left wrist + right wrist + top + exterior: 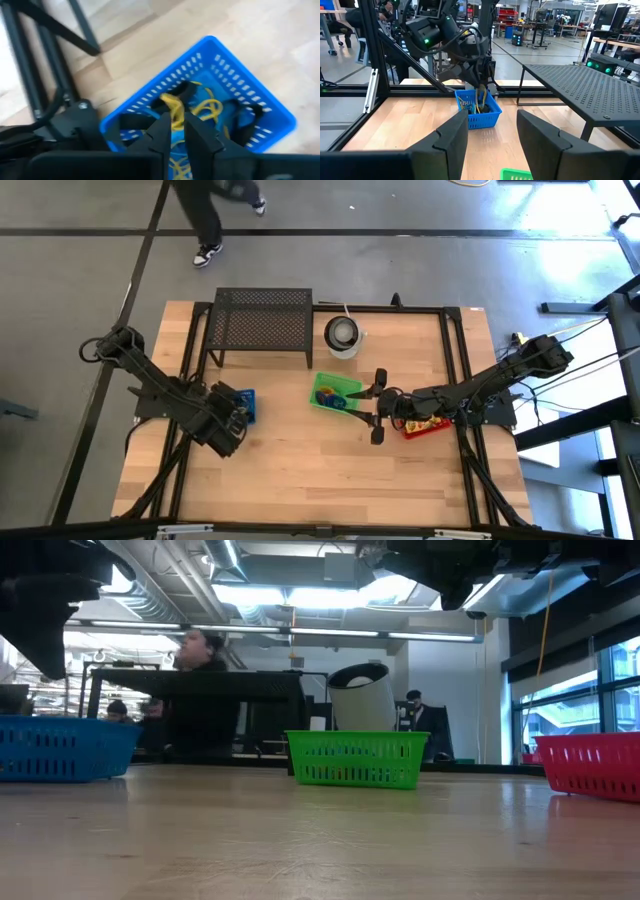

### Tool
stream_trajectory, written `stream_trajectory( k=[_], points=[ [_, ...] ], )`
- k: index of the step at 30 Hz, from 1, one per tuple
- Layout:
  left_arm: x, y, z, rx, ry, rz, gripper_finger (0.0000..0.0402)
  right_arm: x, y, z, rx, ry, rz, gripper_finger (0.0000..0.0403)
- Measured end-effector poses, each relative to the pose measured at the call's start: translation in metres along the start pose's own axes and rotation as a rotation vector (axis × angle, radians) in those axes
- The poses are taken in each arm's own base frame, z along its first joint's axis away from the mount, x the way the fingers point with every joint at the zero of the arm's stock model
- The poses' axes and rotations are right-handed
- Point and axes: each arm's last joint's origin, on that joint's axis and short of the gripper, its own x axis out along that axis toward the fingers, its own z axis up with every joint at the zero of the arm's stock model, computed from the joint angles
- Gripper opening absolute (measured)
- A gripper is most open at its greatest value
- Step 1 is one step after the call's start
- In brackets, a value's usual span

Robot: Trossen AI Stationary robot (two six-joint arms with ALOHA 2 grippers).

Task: Pick & Place Office Desk Supplies
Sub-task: Put the yellow rubber band into the blue bin, then put the blue bin on the shelf

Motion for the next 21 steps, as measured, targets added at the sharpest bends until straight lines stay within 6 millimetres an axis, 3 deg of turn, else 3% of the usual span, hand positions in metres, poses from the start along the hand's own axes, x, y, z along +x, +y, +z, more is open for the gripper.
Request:
stream_trajectory(
  k=[12, 21],
  points=[
    [-0.001, -0.011, -0.002, 0.027, 0.017, -0.105, 0.0141, 0.000, 0.000, 0.000, 0.000, 0.000, 0.000, 0.0169],
    [-0.001, -0.013, -0.002, 0.047, 0.018, -0.126, 0.0153, 0.000, 0.000, 0.000, 0.000, 0.000, -0.001, 0.0169]
  ],
)
